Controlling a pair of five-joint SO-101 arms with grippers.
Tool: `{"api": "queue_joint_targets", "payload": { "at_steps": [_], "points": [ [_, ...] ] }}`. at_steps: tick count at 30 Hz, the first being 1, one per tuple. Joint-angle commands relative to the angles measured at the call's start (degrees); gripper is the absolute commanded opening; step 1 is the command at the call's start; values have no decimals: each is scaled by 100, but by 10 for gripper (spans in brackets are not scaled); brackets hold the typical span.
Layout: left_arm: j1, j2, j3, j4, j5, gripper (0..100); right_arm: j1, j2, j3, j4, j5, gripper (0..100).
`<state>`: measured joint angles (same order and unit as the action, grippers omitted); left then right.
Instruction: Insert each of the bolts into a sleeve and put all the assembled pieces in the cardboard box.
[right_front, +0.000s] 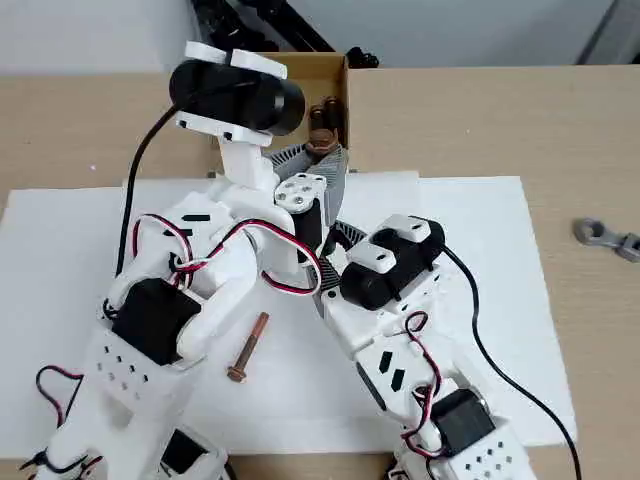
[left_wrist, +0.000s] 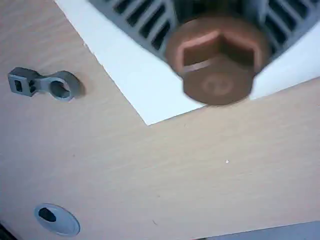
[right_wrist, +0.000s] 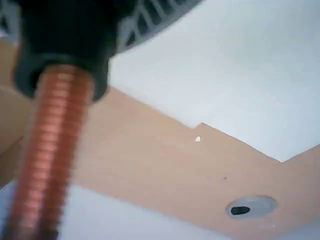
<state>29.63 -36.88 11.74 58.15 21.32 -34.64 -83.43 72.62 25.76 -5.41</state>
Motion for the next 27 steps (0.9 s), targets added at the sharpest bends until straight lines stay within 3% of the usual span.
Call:
{"api": "queue_joint_targets", "payload": {
  "at_steps": [1,27],
  "points": [
    [35,-149,-57,0,-97,6,-31,-84,-79,-92,53,4],
    [-132,-141,286,-440,-273,6,-31,-84,-62,-92,53,4]
  ]
}}
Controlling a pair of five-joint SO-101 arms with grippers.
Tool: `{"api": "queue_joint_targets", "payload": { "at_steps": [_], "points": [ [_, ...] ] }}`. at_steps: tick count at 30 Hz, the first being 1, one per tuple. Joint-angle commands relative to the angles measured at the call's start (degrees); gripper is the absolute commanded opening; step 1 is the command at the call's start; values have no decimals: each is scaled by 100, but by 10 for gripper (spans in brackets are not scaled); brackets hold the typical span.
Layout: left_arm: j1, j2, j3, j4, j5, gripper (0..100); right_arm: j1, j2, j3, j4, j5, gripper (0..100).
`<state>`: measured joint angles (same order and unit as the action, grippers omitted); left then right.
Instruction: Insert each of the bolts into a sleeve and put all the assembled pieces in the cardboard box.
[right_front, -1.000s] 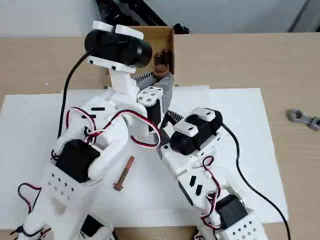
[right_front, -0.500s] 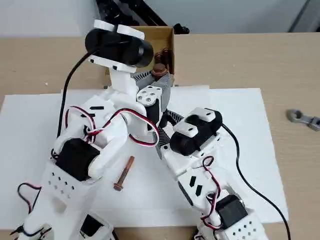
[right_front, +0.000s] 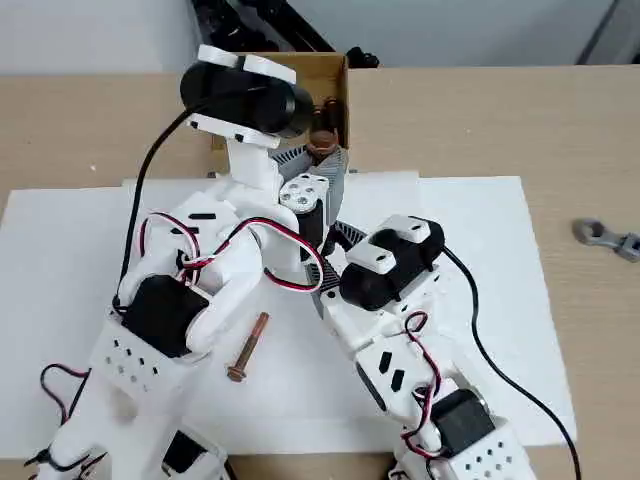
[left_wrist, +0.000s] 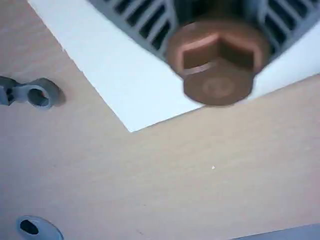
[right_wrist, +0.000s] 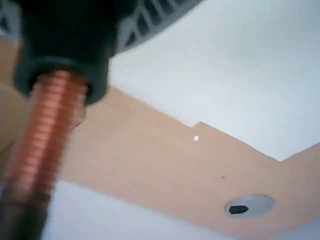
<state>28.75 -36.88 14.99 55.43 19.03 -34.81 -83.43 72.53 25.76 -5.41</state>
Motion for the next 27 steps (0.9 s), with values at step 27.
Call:
{"api": "queue_joint_targets", "payload": {
  "at_steps": [27],
  "points": [
    [-9,-193,-75,264,-44,60,-4,-84,-53,-92,53,4]
  ]
}}
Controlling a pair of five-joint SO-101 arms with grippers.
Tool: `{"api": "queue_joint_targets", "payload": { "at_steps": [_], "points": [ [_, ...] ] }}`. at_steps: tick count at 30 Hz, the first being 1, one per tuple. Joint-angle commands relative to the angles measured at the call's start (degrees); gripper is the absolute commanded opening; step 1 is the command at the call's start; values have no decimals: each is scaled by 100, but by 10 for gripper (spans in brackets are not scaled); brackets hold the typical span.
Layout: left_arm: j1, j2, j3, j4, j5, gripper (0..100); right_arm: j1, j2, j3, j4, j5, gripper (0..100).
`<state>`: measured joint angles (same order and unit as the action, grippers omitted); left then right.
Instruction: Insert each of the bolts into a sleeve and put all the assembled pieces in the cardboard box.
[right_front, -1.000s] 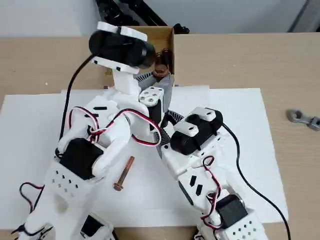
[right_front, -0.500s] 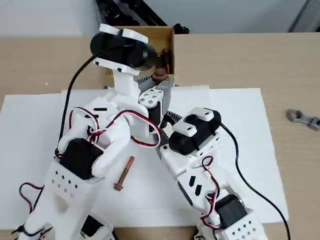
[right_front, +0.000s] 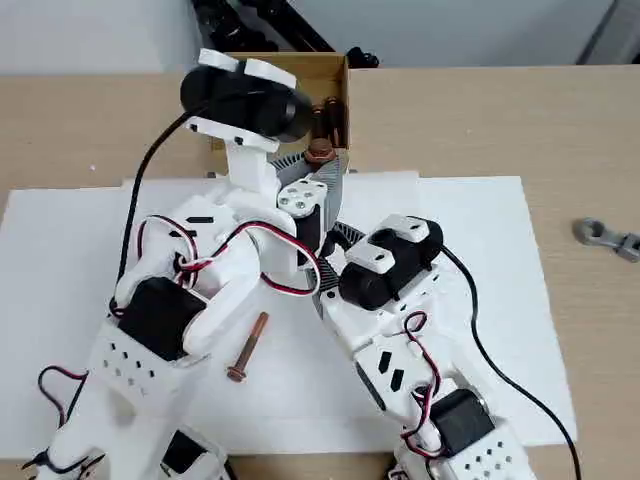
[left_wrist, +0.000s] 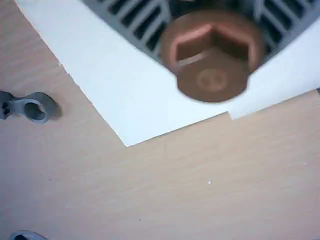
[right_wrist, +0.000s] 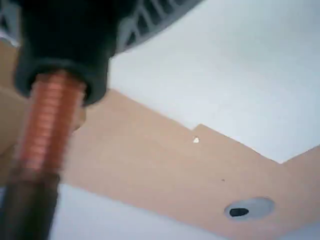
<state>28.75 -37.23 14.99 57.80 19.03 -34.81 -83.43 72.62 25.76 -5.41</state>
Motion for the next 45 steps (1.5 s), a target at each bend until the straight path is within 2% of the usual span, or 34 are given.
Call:
{"api": "queue_joint_targets", "payload": {
  "at_steps": [1,12,23,27,30,33,36,40,45],
  "points": [
    [-9,-158,-75,35,-44,66,22,-84,-62,-92,53,4],
    [-9,-114,-400,1002,-44,152,198,-48,-70,-92,53,4],
    [-9,-149,-549,1090,-44,150,198,-40,-70,-92,26,4],
    [-44,-105,-1121,1468,-79,148,215,-31,-114,-110,18,4],
    [-62,-105,-1499,1723,-466,124,251,66,-431,22,18,4],
    [-62,-97,-1578,1802,-1266,3,426,646,-1081,277,-105,4],
    [-369,-105,-1552,1811,-1442,5,673,1552,-1969,338,-422,4],
    [-1108,-105,-1534,1829,-1442,6,743,2844,-3095,338,-475,4],
    [-1776,-149,-1218,2084,-1864,6,901,4453,-4229,295,-484,4]
  ]
}}
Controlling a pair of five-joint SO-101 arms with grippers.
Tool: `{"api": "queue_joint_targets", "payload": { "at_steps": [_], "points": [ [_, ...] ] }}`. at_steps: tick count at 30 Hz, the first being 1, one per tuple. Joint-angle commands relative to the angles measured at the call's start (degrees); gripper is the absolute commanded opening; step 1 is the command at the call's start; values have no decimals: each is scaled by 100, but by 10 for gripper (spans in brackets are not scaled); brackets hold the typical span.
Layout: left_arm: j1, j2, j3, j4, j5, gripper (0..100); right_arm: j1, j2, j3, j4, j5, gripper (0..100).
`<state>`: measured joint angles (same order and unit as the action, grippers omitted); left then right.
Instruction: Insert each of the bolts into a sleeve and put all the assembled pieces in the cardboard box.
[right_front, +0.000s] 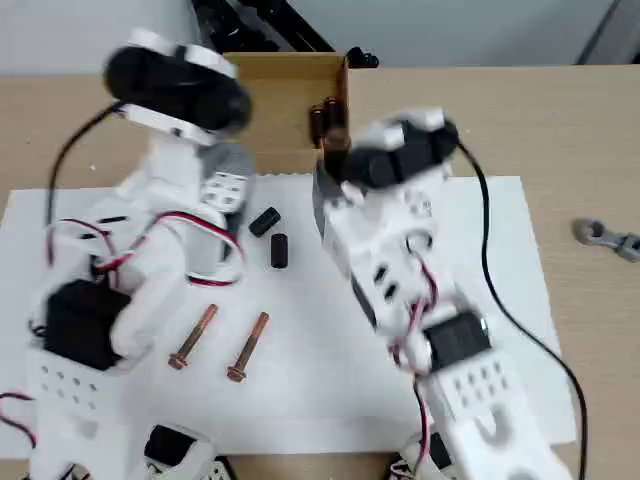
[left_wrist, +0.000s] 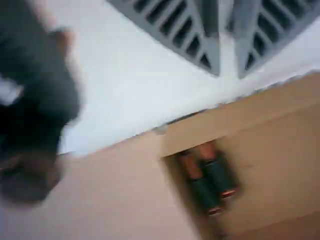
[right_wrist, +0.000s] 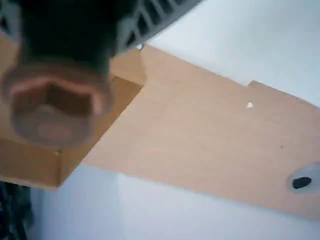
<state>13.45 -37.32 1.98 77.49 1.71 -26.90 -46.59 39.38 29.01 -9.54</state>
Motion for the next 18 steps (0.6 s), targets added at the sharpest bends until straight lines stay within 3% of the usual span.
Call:
{"api": "queue_joint_targets", "payload": {
  "at_steps": [1,18],
  "points": [
    [-308,-141,154,185,-141,6,127,1077,-1169,-31,-70,4],
    [-325,-149,1508,-325,-431,6,426,6668,-5925,22,-26,4]
  ]
}}
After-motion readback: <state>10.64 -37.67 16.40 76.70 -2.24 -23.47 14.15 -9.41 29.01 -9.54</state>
